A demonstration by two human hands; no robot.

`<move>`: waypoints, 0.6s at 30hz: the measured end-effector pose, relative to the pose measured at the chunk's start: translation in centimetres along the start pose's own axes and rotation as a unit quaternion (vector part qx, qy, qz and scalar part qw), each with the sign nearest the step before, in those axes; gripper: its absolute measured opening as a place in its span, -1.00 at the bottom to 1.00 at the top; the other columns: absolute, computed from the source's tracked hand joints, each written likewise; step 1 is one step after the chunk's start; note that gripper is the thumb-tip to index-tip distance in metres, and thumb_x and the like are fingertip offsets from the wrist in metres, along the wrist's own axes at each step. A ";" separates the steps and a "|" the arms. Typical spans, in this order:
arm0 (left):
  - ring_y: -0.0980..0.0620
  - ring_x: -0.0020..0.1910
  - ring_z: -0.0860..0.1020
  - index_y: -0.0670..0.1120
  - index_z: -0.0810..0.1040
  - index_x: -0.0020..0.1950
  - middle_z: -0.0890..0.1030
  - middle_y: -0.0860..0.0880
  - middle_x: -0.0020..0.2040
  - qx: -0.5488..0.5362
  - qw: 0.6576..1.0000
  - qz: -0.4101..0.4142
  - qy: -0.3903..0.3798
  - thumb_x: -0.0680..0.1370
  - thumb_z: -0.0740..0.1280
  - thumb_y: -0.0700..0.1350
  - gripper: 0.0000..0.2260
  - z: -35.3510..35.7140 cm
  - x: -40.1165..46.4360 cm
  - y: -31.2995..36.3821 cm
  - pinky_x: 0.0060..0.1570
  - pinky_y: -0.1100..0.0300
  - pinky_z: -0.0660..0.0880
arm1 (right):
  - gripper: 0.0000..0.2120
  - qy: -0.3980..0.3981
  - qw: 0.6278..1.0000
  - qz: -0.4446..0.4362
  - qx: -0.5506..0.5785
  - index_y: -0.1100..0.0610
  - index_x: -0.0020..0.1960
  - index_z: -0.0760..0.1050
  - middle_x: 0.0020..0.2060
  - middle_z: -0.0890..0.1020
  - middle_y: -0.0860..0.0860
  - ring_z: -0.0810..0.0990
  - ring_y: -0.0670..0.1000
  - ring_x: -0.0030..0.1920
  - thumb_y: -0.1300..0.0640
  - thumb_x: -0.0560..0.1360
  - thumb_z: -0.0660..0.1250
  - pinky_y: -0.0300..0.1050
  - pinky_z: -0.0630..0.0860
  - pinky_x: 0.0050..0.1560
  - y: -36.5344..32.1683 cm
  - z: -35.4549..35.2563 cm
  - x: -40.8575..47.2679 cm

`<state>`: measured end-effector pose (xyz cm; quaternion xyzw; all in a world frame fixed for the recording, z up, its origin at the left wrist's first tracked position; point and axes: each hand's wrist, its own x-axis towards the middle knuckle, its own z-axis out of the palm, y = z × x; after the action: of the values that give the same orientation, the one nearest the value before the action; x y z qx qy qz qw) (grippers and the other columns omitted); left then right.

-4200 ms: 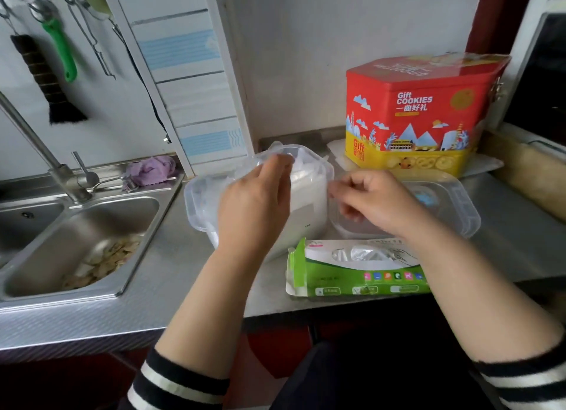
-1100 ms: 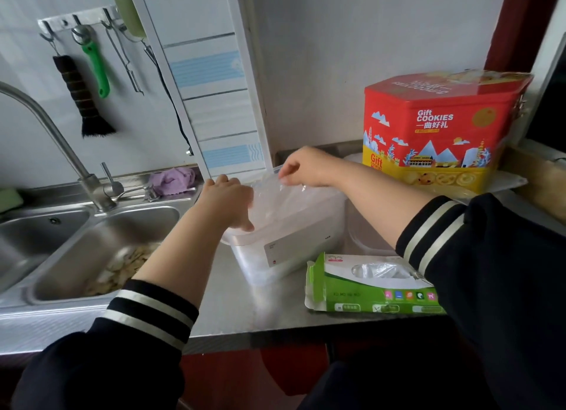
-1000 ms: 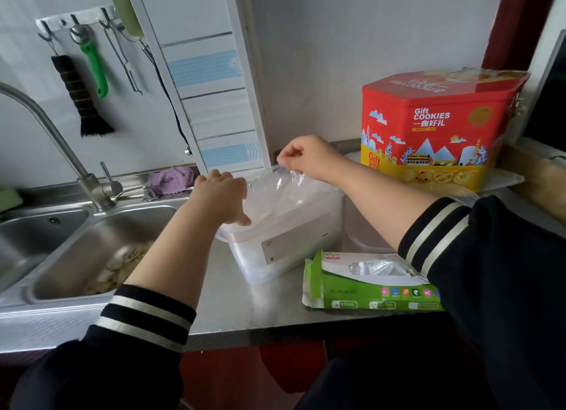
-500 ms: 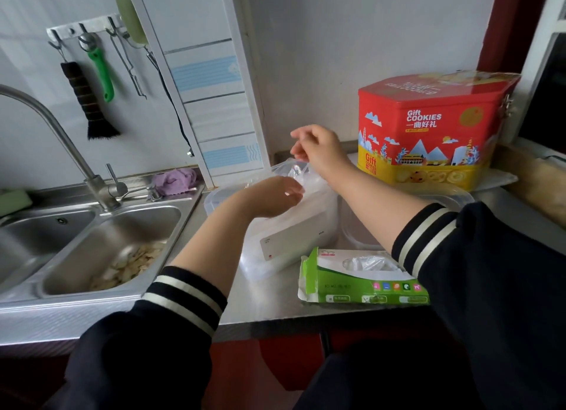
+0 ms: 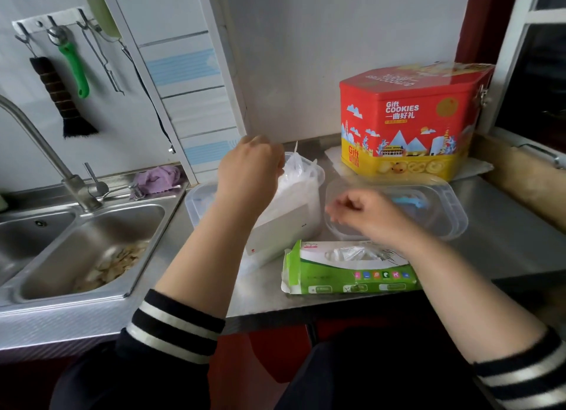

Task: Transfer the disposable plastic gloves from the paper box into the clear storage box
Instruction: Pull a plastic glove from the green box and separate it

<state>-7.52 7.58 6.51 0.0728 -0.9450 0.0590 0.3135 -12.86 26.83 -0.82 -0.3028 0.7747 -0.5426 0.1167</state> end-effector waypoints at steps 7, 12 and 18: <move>-0.05 -0.15 0.41 -0.13 0.57 0.01 0.58 -0.08 -0.03 -0.099 0.989 -0.044 -0.098 0.59 0.17 -0.21 -0.82 2.3 -1.1 1.5 -0.19 0.15 0.28 | -0.82 -0.019 0.979 0.010 -0.200 -0.05 -0.03 0.59 -0.12 0.51 -0.20 0.49 -0.20 -0.13 -0.05 0.41 0.48 -0.23 0.40 -0.14 4.0 2.1 -2.1; -0.09 -0.11 0.42 -0.14 0.40 0.02 0.47 -0.07 -0.07 -0.210 0.962 -0.157 -0.076 0.63 0.18 -0.13 -0.91 3.9 -0.2 1.1 -0.15 0.15 0.26 | -0.82 -0.007 0.980 -0.002 -0.198 -0.07 -0.10 0.61 -0.17 0.50 -0.20 0.50 -0.14 -0.07 -0.02 0.35 0.54 -0.18 0.43 -0.09 4.8 2.3 -2.1; 0.28 -0.22 0.47 -0.05 0.41 0.00 0.48 0.12 -0.14 -0.455 0.813 -0.254 0.258 0.53 0.24 -0.22 -0.91 2.0 0.9 1.3 -0.16 0.32 0.41 | -0.89 0.003 0.987 0.009 -0.159 -0.06 -0.17 0.62 -0.16 0.52 -0.17 0.56 -0.15 -0.20 -0.01 0.37 0.53 -0.24 0.44 -0.24 5.2 2.4 -2.0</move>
<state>-9.59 8.48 5.36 0.1411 -0.6959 -0.4432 0.5472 -11.86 27.33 -6.78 -0.3089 0.8541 -0.4125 0.0699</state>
